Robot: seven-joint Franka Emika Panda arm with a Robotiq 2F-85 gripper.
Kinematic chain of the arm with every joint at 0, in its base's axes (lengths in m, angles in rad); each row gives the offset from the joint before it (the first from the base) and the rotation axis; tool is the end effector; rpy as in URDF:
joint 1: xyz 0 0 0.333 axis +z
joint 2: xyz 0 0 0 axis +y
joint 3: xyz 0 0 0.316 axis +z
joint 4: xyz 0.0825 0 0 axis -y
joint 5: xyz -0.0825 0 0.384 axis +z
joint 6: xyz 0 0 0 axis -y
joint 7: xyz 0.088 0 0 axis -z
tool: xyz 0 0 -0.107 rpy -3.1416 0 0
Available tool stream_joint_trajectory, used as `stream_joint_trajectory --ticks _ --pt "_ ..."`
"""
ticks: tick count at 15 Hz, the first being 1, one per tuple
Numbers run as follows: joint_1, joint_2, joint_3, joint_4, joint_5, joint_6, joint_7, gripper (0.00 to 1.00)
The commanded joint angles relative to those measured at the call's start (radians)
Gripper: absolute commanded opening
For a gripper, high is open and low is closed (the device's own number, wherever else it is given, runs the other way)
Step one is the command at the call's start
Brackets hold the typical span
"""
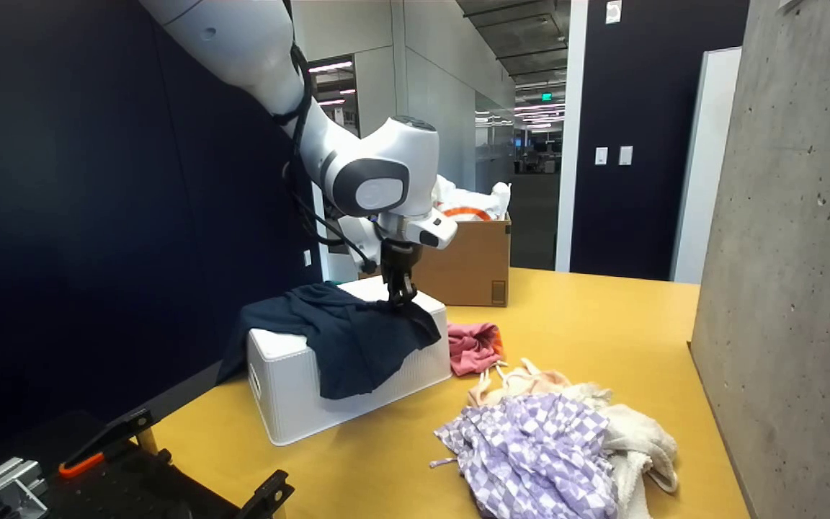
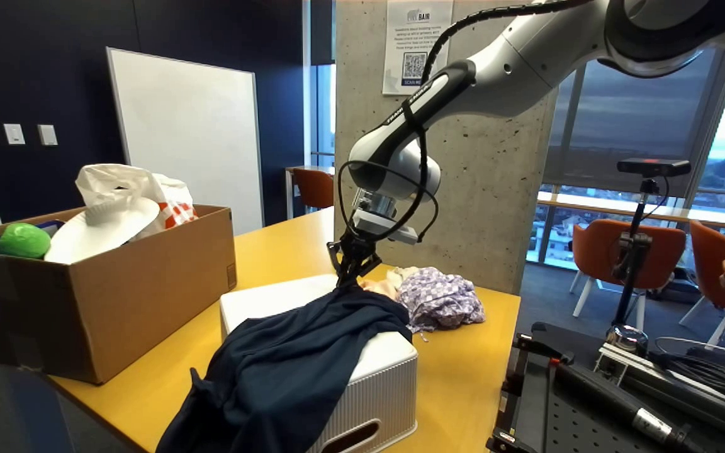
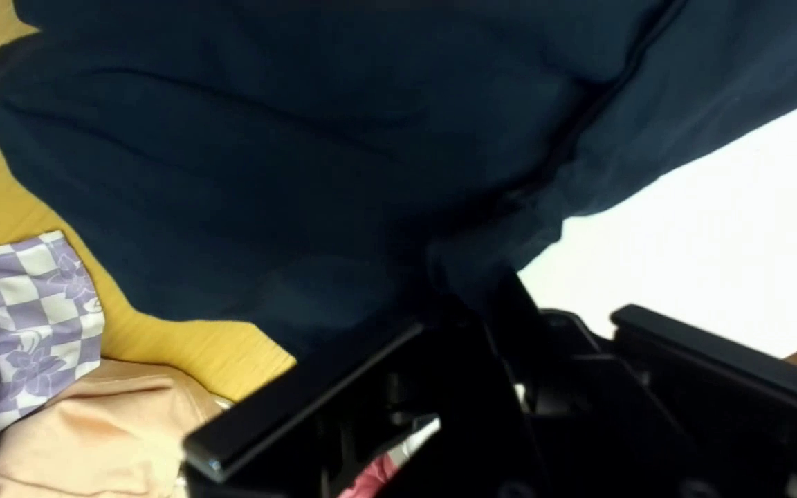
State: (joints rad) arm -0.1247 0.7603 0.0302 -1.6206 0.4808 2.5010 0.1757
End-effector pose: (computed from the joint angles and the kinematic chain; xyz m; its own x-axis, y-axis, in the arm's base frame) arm 0.6980 -0.0721 0.1878 0.7962 -0.6049 -0.0101 -0.5714 -0.7465 -0.3408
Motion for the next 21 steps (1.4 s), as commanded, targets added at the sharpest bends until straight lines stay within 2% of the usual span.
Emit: stream_joint_trajectory --ticks 1,6,14,21 --pt "0.003 -0.031 0.010 -0.027 -0.016 0.010 0.004 0.00" --pt "0.040 -0.011 -0.035 0.098 -0.108 -0.048 0.067 0.01" --pt "0.079 0.168 -0.083 0.527 -0.260 -0.254 0.186 0.01" --pt "0.086 0.361 -0.081 0.856 -0.317 -0.331 0.176 0.01"
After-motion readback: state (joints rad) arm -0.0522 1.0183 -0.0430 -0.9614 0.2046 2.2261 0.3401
